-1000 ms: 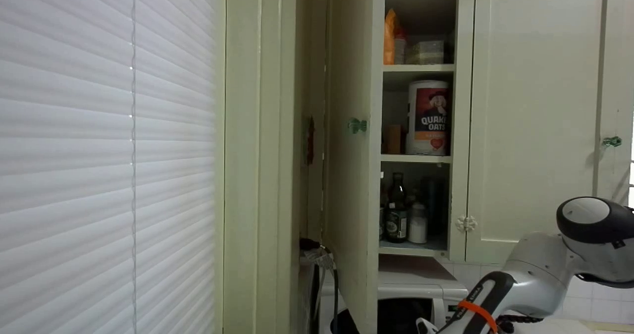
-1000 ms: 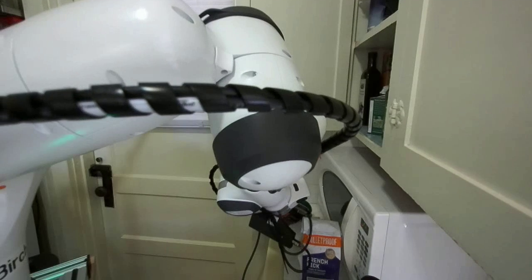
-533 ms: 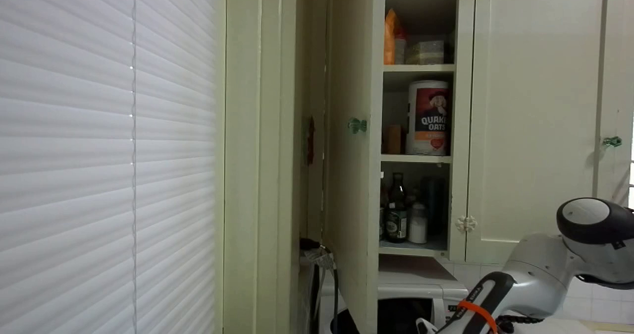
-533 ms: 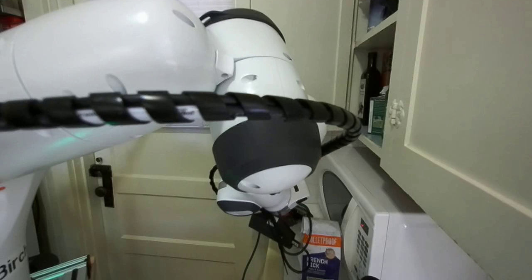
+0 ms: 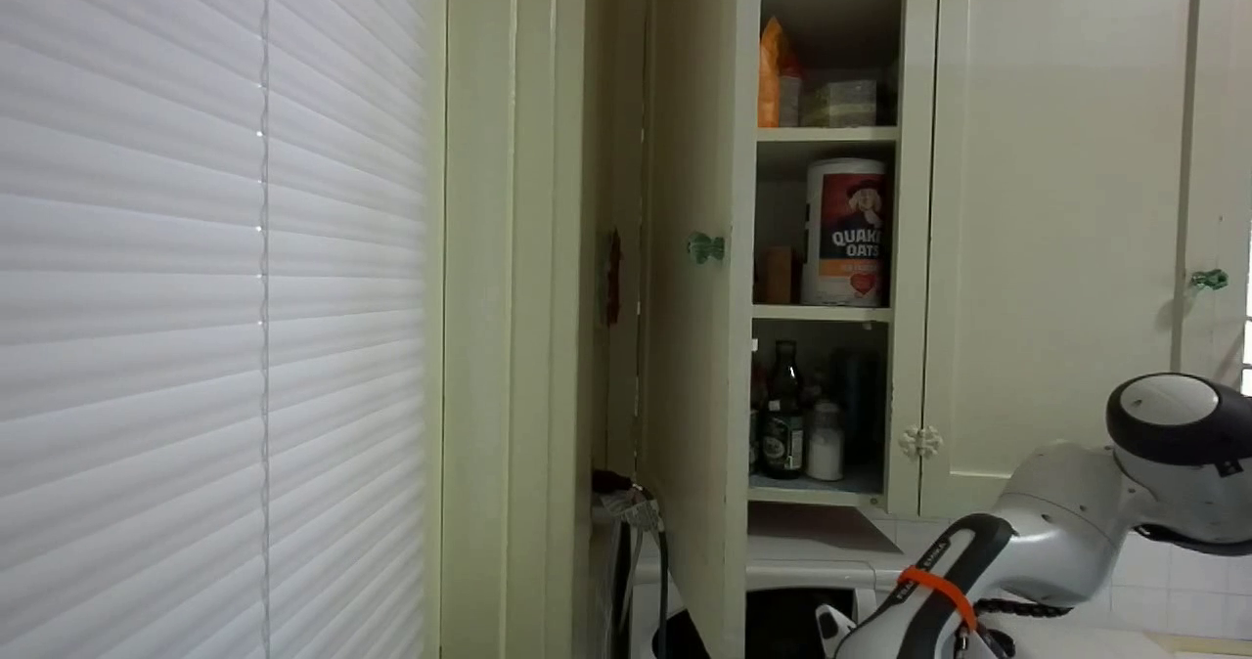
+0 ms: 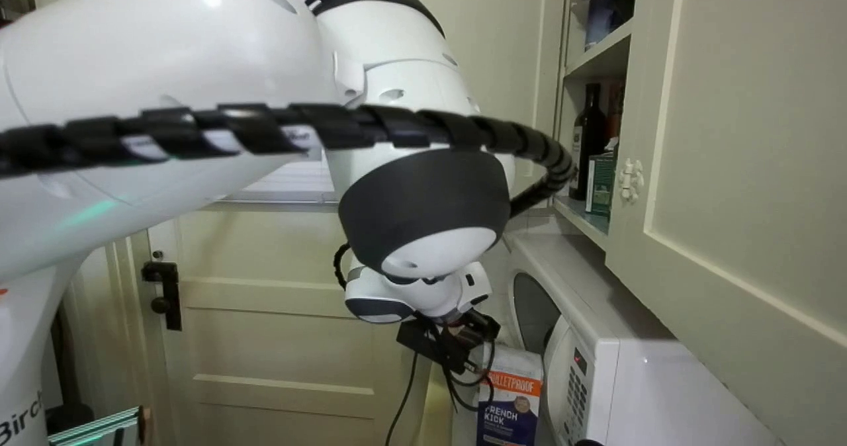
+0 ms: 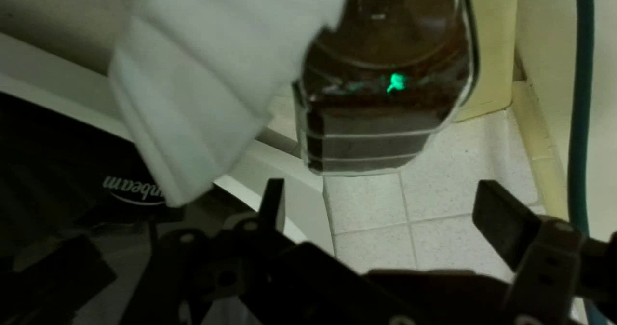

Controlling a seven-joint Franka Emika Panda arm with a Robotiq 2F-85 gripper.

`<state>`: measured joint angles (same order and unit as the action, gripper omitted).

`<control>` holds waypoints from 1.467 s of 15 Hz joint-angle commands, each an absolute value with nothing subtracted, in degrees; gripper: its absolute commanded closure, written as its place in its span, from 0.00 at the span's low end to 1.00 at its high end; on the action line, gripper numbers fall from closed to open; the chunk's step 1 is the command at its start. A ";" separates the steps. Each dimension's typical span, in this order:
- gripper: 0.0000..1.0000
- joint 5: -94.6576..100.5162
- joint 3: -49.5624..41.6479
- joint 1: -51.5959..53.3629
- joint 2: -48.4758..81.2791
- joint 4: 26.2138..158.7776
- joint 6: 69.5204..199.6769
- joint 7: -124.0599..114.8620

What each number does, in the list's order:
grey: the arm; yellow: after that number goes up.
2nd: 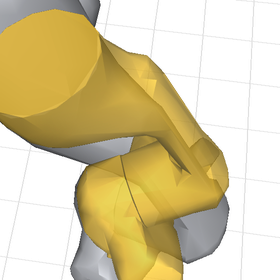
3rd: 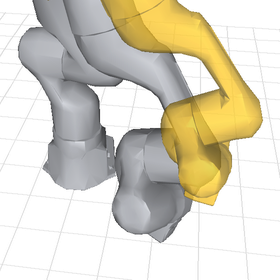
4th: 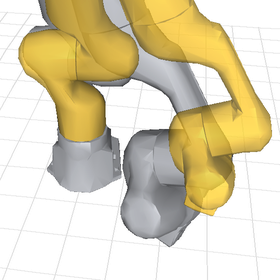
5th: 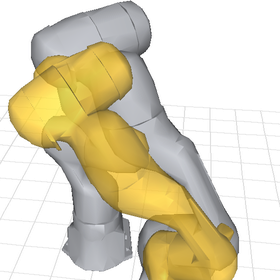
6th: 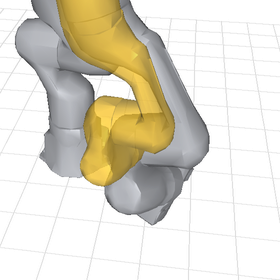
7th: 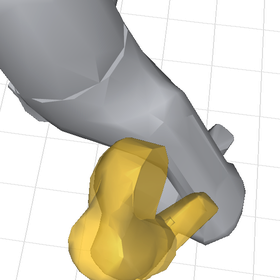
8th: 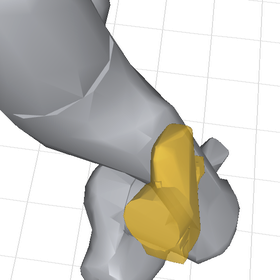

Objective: Remove the coffee jar from the open cabinet and put it on the counter.

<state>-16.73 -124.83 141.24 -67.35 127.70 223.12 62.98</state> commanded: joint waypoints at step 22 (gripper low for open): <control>0.00 -89.70 -90.03 116.60 -26.00 152.18 219.18 86.60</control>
<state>-89.70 -90.03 116.61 -26.00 152.17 219.18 86.60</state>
